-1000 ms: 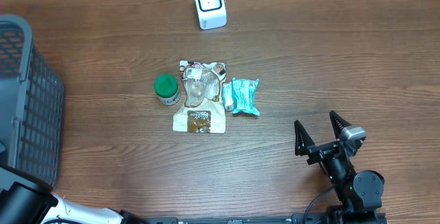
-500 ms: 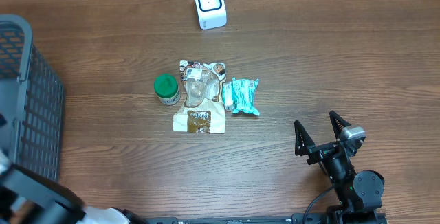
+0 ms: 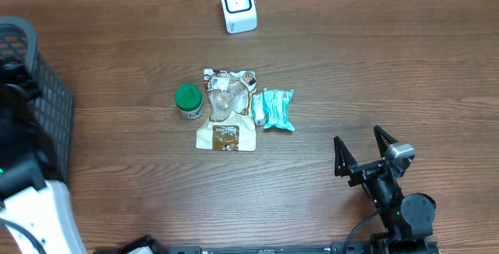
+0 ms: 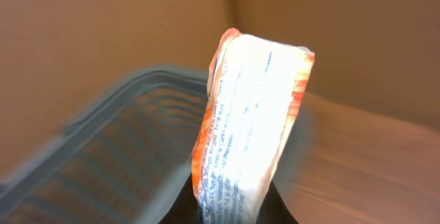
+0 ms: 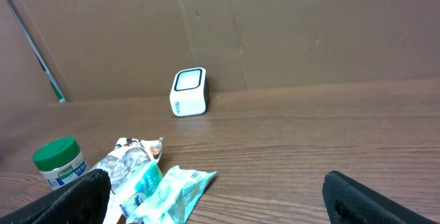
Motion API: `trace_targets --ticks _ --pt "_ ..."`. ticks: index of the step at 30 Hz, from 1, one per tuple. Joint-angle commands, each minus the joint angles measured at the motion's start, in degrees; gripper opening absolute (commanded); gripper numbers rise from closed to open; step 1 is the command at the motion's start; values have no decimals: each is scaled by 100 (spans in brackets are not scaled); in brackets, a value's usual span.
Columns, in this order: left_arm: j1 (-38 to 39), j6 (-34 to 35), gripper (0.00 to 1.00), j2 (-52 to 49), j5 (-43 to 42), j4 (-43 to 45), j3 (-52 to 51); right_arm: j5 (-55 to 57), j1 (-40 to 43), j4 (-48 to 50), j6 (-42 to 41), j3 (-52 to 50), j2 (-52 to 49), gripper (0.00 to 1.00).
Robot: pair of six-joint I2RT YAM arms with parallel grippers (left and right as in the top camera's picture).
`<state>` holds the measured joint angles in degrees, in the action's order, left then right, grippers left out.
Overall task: Scan the item barcode
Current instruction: 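Carry the tissue pack right of the green pack and release it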
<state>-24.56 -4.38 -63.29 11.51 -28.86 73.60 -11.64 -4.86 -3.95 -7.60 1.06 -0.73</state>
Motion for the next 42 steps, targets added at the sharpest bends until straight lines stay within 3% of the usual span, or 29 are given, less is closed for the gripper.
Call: trace_targets --ticks 1,6,10,17,21,26,31,32,35,36,38,42 --pt "833 1469 4 350 -538 -564 46 2 33 28 17 -61 57 100" --pt "2142 2483 4 72 -1602 -1652 -118 0 33 28 17 -61 57 100" --pt "3265 2920 4 -479 -1742 -1617 -544 0 33 28 17 -61 57 100" --pt "5080 3427 4 -1871 -1683 -472 -870 0 33 28 17 -61 57 100" --pt "5923 3427 4 -2837 -1412 673 -870 0 33 28 17 -61 57 100" --pt "6424 3510 4 -3703 -1300 1602 -870 0 33 28 17 -61 57 100" --pt "6592 4295 4 -4179 -1314 1871 -870 0 33 28 17 -61 57 100" --pt "6603 4380 15 -4218 -1327 1880 -870 0 33 28 17 -61 57 100" --pt "6616 4354 80 -4225 -1373 1888 -863 0 33 28 17 -61 57 100" --pt "6618 4308 89 -4212 -1425 1888 -857 0 33 28 20 -61 57 100" --pt "6618 4256 100 -4168 -1521 1888 -850 0 33 28 20 -61 57 100" --pt "6572 3805 100 -3816 -1908 1705 -734 0 33 28 17 -61 57 100"
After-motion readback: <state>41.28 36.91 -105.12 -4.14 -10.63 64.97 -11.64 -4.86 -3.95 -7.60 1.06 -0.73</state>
